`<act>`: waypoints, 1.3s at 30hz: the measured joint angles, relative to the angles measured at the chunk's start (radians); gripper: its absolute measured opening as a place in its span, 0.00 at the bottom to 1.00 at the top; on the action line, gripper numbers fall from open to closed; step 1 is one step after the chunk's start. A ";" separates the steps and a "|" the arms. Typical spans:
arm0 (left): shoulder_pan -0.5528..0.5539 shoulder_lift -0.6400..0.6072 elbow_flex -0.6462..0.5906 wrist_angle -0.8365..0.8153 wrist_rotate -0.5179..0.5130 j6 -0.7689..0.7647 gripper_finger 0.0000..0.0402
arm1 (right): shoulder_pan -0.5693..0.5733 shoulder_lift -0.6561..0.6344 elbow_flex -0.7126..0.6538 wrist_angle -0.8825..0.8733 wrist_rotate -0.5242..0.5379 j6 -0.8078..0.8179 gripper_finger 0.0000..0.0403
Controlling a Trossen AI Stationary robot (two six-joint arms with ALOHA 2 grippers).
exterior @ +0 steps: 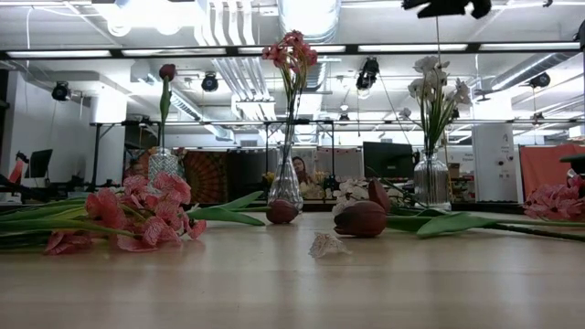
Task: Sort flowers into vase by color
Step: Put the bottom purple tulip into the left transparent vase
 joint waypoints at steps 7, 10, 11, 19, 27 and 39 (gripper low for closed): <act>-0.020 0.037 0.148 -0.470 0.297 -0.406 0.44 | 0.062 0.105 0.117 -0.030 -0.108 -0.041 0.51; -0.020 0.080 0.214 -0.666 0.348 -0.579 0.44 | 0.097 0.160 0.181 -0.092 -0.139 -0.024 0.51; -0.022 0.099 0.232 -0.714 0.358 -0.628 0.44 | 0.112 0.180 0.202 -0.118 -0.146 -0.016 0.51; -0.033 0.260 0.271 -0.787 0.607 -0.857 0.44 | 0.246 0.321 0.365 -0.361 -0.186 0.094 0.51; -0.017 0.293 0.271 -0.883 0.818 -0.924 0.44 | 0.314 0.379 0.425 -0.559 -0.204 0.241 0.51; 0.070 0.264 0.198 -1.070 0.794 -1.124 0.44 | 0.438 0.426 0.360 -0.634 -0.478 0.400 0.51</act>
